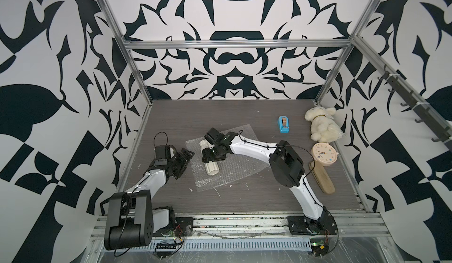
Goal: Wrap vases in bubble wrap
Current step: Adjust the vase with the bubble wrap.
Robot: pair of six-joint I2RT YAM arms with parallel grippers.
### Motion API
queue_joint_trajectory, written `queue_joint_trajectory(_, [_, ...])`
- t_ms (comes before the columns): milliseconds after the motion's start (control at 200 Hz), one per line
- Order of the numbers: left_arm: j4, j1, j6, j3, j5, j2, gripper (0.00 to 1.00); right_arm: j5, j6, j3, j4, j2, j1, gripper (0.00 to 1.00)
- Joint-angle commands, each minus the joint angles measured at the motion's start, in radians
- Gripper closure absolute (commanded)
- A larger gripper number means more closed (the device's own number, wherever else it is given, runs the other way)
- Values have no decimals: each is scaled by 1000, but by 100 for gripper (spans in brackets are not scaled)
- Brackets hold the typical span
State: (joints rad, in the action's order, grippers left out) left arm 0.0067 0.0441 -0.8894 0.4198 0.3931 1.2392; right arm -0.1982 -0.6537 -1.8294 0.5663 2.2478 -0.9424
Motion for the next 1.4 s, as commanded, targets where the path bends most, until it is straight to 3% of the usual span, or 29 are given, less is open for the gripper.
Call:
queue_joint_trajectory(0, [-31, -4, 15, -27, -8, -3, 6, -24, 3, -24, -36, -114, -2, 54])
queue_joint_trajectory(1025, [-37, -4, 12, -35, 0, -9, 6, 16, 26, -30, -13, -31, 13, 55])
queue_joint_trajectory(1395, [-22, -15, -12, -39, 15, 28, 14, 26, 32, -10, -3, -8, 17, 43])
